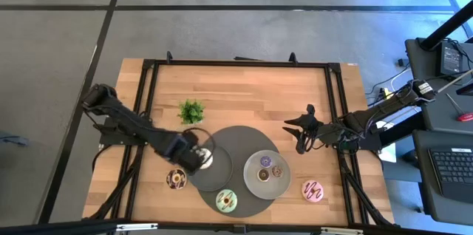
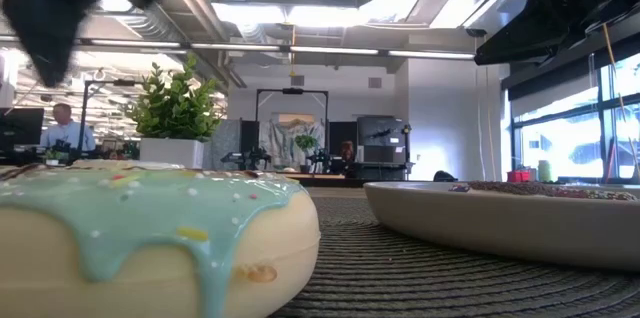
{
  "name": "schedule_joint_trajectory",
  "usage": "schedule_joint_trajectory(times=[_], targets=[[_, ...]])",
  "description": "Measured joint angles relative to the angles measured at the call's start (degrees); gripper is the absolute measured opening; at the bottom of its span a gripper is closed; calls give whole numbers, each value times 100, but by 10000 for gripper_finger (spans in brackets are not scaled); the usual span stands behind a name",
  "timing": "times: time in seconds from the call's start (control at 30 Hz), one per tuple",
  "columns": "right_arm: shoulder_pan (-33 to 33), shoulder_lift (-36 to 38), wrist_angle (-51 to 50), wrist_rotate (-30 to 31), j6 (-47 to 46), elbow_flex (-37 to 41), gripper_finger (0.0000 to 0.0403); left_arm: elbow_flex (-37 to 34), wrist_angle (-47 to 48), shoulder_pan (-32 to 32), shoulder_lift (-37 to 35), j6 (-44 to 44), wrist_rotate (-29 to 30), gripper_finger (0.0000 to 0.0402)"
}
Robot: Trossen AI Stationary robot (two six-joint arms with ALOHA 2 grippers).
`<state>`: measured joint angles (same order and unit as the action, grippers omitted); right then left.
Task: Pick & Place donuts
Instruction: Put the large black donut on the dark gray plate
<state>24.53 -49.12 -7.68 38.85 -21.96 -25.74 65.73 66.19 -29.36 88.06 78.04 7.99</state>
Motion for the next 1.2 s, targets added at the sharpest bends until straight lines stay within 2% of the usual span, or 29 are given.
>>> schedule_joint_trajectory(times=[0.13,0.3,0.53,0.6,0.73,0.93,1.2], targets=[[0,0,-9,0,-1,0,117,0,32,-723,-156,883,29,170],[0,0,-9,0,-19,0,116,0,-80,-1581,-32,1926,556,173],[1,2,16,-2,-33,0,116,0,-590,-2343,268,2167,986,172],[2,2,24,-2,-35,0,117,0,-546,-2394,377,2603,939,172],[2,2,37,-2,-46,0,116,-110,-389,-2362,624,3301,388,167],[2,2,66,-4,-163,0,117,-362,-430,-2262,874,3643,339,160],[2,2,62,-7,-179,0,116,-524,-541,-2163,869,4155,323,149]])
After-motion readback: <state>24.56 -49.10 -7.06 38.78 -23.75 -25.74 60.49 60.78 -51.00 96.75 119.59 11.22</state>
